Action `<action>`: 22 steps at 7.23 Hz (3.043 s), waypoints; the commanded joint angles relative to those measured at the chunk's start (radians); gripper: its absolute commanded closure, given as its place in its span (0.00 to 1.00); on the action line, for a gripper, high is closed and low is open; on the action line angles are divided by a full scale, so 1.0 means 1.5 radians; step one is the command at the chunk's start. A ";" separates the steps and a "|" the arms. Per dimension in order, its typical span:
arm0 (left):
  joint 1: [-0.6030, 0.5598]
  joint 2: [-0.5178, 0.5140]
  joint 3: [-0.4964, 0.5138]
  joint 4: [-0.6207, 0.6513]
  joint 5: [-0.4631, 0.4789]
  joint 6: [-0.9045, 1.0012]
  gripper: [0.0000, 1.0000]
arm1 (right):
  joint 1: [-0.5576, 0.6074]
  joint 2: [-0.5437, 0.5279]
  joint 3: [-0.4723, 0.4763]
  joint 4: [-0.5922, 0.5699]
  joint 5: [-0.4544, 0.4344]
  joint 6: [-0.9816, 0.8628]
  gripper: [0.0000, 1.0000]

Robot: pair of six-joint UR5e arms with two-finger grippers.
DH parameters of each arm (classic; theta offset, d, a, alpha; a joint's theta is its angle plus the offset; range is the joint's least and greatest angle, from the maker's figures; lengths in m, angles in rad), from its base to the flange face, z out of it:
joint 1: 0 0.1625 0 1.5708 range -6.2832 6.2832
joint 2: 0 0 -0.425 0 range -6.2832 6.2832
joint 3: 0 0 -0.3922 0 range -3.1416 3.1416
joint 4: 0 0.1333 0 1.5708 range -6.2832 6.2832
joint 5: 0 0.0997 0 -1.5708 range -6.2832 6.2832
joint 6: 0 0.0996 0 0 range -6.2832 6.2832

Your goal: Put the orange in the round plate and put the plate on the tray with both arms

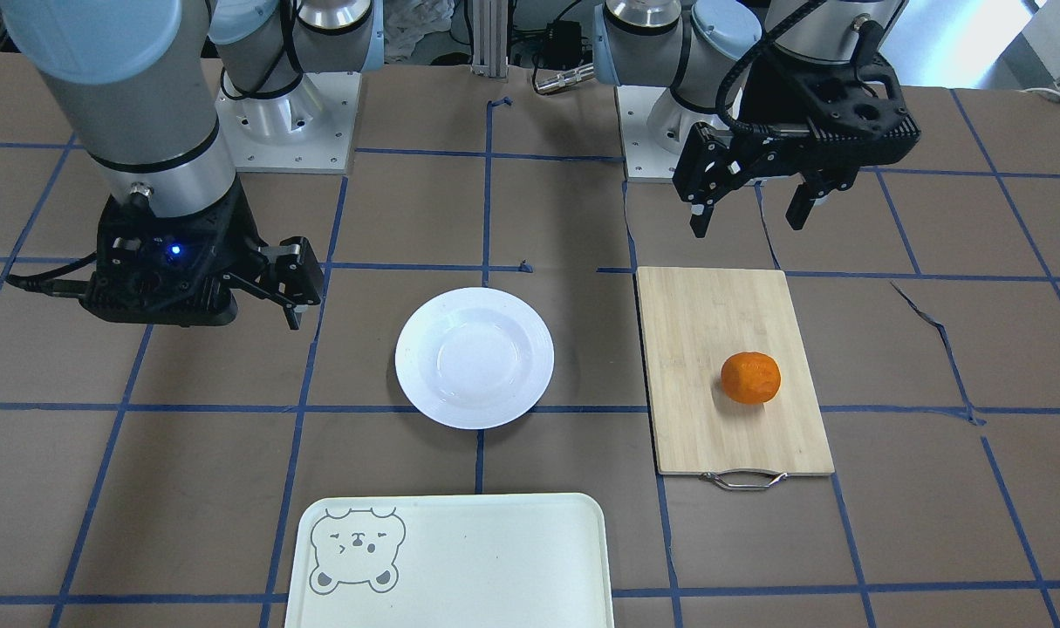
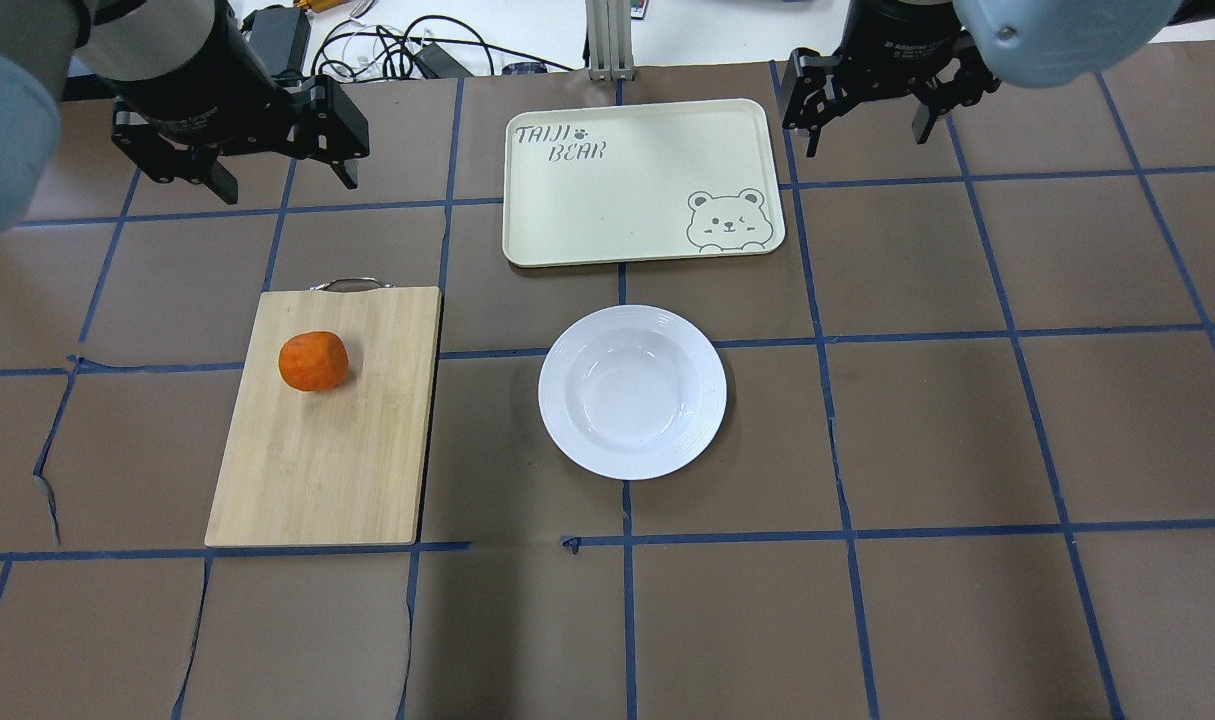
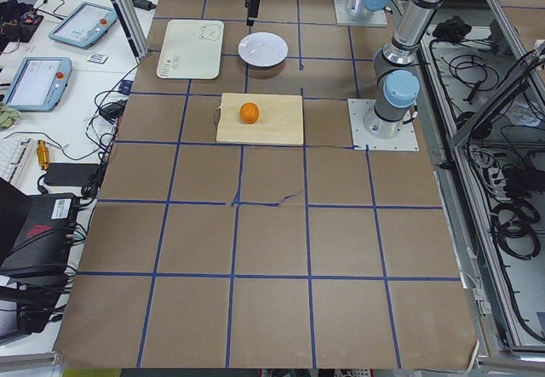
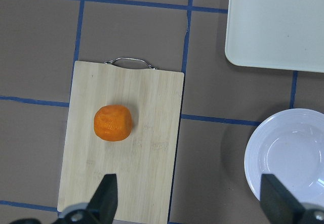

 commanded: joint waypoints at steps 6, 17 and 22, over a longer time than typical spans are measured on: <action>0.001 0.000 0.000 0.000 -0.002 0.004 0.00 | -0.012 -0.028 0.064 -0.071 0.024 0.000 0.00; 0.025 -0.034 -0.061 -0.003 0.000 0.019 0.00 | -0.017 -0.027 0.066 -0.084 0.023 0.011 0.00; 0.129 -0.175 -0.193 0.124 0.043 0.129 0.00 | -0.015 -0.029 0.064 -0.085 0.026 0.042 0.00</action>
